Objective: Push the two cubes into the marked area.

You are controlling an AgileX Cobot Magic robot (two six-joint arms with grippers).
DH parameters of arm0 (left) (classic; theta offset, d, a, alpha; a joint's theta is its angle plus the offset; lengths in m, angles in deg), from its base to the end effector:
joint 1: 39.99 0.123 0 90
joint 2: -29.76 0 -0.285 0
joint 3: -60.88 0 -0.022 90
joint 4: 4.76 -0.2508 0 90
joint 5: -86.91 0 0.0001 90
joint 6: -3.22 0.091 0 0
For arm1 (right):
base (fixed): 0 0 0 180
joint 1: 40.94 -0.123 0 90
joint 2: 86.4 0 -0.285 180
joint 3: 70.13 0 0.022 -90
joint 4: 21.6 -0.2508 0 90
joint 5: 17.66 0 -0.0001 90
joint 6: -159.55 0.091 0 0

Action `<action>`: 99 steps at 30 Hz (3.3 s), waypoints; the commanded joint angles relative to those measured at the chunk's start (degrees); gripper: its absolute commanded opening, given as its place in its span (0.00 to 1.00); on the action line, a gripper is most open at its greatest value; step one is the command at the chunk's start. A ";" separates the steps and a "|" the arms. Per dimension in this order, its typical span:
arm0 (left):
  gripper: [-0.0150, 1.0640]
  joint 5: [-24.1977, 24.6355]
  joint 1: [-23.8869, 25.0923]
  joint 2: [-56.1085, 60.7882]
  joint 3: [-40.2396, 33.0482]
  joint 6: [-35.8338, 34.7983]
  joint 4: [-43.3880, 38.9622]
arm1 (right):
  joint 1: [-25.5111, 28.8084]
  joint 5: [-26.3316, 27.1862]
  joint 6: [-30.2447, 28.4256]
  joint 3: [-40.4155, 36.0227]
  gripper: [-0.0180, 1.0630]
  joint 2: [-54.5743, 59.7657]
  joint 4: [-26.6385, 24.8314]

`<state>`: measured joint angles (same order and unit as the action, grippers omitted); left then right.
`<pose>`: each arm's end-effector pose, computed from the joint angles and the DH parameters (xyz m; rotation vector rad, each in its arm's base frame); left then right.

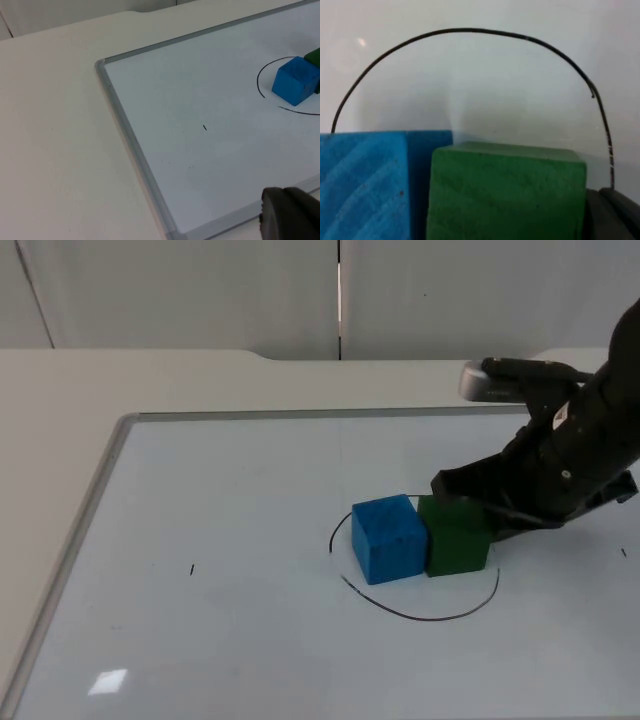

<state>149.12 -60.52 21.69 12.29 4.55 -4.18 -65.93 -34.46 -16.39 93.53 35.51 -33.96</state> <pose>-0.0051 0.0010 0.2752 0.3953 2.0440 -0.2171 0.3355 0.1626 0.1103 -0.2354 2.7238 0.2939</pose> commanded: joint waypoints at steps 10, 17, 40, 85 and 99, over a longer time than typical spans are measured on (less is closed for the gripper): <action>0.01 -0.60 0.04 0.28 -0.29 -0.35 -0.14 | -0.23 0.10 -0.63 0.29 0.01 -1.30 2.24; 0.01 -0.60 0.04 0.28 -0.29 -0.35 -0.14 | -0.23 -2.64 -0.63 0.29 0.01 -8.29 9.92; 0.01 -0.60 0.04 0.28 -0.29 -0.35 -0.27 | -0.34 -3.52 -5.01 -4.87 0.01 -46.70 13.96; 0.86 -0.60 0.04 0.28 -0.29 -1.86 -1.54 | -0.34 -37.83 -1.31 -30.10 0.01 -112.00 13.10; 0.99 -0.60 0.04 0.28 -0.29 -1.71 -1.54 | -0.24 -44.62 -1.59 -30.81 0.01 -114.12 13.26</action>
<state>149.12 -60.52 21.69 12.29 3.22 -5.43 -65.93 -78.31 -17.62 62.97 -78.41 -20.93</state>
